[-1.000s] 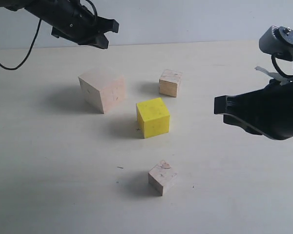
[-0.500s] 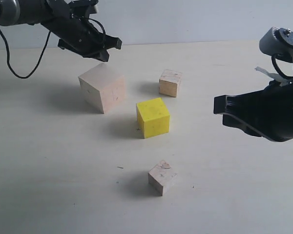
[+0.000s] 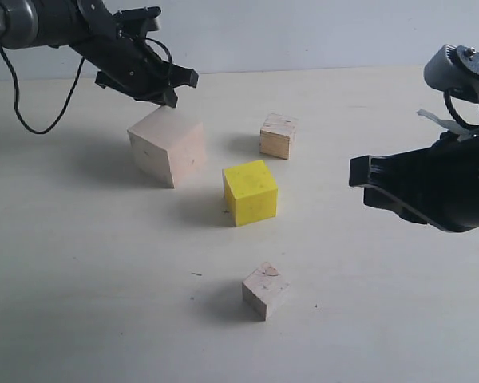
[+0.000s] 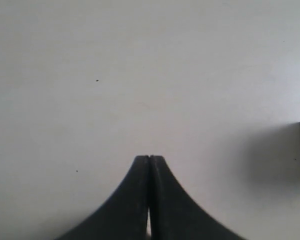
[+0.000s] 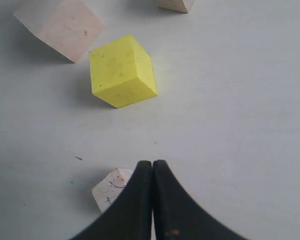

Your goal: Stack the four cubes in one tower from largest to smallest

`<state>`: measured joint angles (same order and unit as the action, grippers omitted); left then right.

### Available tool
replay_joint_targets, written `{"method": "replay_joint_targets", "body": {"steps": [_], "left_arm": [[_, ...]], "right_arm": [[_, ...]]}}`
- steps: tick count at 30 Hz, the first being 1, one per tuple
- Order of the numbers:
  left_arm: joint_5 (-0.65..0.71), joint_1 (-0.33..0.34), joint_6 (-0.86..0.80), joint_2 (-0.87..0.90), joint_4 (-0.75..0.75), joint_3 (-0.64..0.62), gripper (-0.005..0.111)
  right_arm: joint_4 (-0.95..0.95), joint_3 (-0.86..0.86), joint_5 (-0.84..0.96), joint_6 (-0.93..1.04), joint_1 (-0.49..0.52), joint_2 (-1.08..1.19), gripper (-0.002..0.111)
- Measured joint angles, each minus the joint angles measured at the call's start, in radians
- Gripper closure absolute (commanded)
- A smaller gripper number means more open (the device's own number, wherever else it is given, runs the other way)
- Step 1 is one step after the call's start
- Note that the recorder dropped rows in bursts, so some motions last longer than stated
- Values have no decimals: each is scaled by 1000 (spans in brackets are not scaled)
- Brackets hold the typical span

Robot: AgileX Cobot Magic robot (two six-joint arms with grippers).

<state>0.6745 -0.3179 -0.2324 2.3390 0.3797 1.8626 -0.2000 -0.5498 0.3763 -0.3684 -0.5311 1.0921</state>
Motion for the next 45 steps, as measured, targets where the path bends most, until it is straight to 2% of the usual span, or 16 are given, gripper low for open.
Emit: {"method": "replay_joint_targets", "body": {"steps": [11,15,24,31,39,45], "left_arm": [[170,0,2,-8,-18,-2,107],[194,-12,2,-31,-19,-52,107],[151,-26,-18,-119,13,-193,107],[126,-28,-130,-123,130,-300,107],[80,-72,-195,-123,199,-312,107],[69,-72,-202,-174,170,-316,107]], "right_arm": [[0,0,0,0,0,0,108],[-2,0,0,0,0,0,108],[-2,0,0,0,0,0,108],[-2,0,0,0,0,0,108],[-2,0,9,0,0,0,108],[-2,0,33,19,0,0,108]]}}
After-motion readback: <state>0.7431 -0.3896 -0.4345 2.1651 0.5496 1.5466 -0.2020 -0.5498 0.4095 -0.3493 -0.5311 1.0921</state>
